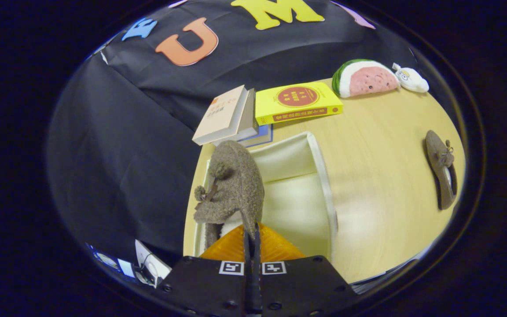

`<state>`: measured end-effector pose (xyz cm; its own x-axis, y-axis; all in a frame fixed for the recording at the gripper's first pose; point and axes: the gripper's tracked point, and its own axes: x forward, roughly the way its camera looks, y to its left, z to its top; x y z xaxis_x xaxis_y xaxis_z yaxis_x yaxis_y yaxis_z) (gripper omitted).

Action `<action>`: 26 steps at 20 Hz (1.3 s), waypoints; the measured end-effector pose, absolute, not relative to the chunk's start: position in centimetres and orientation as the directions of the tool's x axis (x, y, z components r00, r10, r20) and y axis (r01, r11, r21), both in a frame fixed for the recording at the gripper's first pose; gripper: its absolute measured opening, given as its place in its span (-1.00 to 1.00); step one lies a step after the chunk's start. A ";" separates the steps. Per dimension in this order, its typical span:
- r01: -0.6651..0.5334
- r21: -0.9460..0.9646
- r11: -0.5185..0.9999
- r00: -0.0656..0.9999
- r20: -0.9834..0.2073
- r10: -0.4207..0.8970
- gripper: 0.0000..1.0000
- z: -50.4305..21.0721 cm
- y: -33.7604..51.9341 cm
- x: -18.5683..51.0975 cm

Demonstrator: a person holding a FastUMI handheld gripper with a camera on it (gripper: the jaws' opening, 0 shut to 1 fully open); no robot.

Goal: Open the storage box then place both shoes into the box .Put the left shoe in first, then the right shoe, with the right side of both shoes facing outward in a uniform manner.

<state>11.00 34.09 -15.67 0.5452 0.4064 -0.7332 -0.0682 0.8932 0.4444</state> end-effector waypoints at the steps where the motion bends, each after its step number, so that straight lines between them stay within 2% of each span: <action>1: -0.075 0.433 0.898 0.541 -0.739 0.402 -0.99 -16.2 34.6 10.9; 12: -0.073 0.410 0.909 0.479 -0.785 0.393 -0.99 -21.5 36.9 10.2; 14: -0.088 0.420 0.903 0.467 -0.784 0.409 -0.92 -21.7 37.3 10.1; 15: -0.105 0.436 0.894 0.466 -0.772 0.432 -0.78 -21.5 37.9 10.0; 17: -0.133 0.446 0.885 0.481 -0.751 0.451 -0.63 -20.3 38.1 10.0; 26: -0.247 0.442 0.863 0.527 -0.686 0.502 0.82 -14.9 35.6 7.8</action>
